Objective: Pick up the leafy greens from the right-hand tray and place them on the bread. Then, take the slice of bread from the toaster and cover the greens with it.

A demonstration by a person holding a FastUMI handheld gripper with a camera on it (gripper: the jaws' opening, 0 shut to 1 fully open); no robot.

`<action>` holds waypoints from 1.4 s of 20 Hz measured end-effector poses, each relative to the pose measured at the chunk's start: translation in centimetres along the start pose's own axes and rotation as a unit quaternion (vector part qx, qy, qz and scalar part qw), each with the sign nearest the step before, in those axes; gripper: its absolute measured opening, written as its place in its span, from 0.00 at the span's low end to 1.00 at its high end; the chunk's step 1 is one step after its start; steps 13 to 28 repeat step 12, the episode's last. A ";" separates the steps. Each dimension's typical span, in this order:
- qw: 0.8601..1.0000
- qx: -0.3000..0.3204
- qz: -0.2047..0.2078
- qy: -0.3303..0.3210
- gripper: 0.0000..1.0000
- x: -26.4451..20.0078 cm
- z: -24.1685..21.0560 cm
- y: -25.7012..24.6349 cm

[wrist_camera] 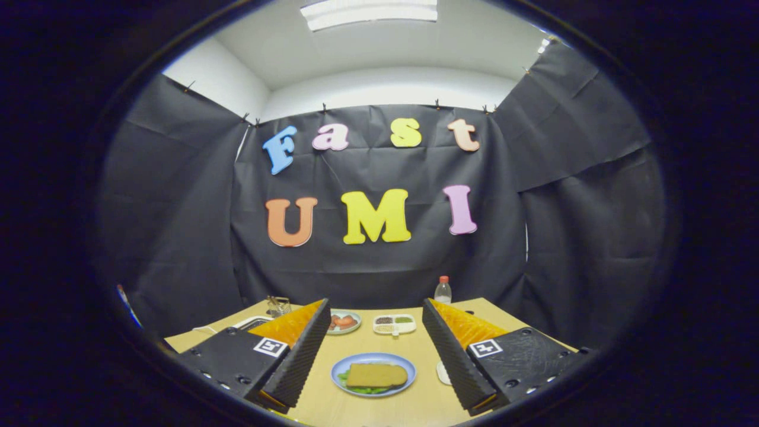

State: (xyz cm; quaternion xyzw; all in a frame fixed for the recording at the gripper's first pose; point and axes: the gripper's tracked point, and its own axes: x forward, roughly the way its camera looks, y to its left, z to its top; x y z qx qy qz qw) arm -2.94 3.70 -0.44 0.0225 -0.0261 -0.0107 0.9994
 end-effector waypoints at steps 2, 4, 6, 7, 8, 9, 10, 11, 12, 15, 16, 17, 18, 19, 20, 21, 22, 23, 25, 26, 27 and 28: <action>0.999 -0.013 -0.040 0.004 0.95 -1.0 0.1 -2.2; 0.999 -0.022 -0.040 0.000 0.95 -1.6 0.5 -2.3; 0.999 -0.029 -0.026 -0.005 0.96 -2.1 0.8 -2.1; 0.999 -0.034 -0.025 -0.005 0.96 -2.3 0.8 -2.3; 0.999 -0.038 -0.025 -0.006 0.96 -2.5 0.8 -2.5; 0.999 -0.040 -0.024 -0.006 0.96 -2.7 0.9 -2.5; 0.999 -0.039 -0.023 -0.004 0.96 -2.7 0.8 -2.4; 0.999 -0.036 -0.021 -0.003 0.96 -2.8 0.8 -2.4; 0.999 -0.034 -0.020 -0.004 0.96 -2.7 0.7 -2.4; 0.999 -0.034 -0.020 -0.004 0.96 -2.7 0.7 -2.4; 0.999 -0.034 -0.020 -0.004 0.96 -2.7 0.7 -2.4; 0.999 -0.034 -0.020 -0.004 0.96 -2.7 0.7 -2.4; 0.999 -0.034 -0.020 -0.004 0.96 -2.7 0.7 -2.4; 0.999 -0.034 -0.020 -0.004 0.96 -2.7 0.7 -2.4; 0.999 -0.034 -0.020 -0.004 0.96 -2.7 0.7 -2.4; 0.999 -0.034 -0.020 -0.004 0.96 -2.7 0.7 -2.4; 0.999 -0.034 -0.020 -0.004 0.96 -2.7 0.7 -2.4; 0.999 -0.034 -0.020 -0.004 0.96 -2.7 0.7 -2.4; 0.999 -0.034 -0.020 -0.004 0.96 -2.7 0.7 -2.4; 0.999 -0.034 -0.020 -0.004 0.96 -2.7 0.7 -2.4; 0.999 -0.034 -0.020 -0.004 0.96 -2.7 0.7 -2.4; 0.999 -0.034 -0.020 -0.004 0.96 -2.7 0.7 -2.4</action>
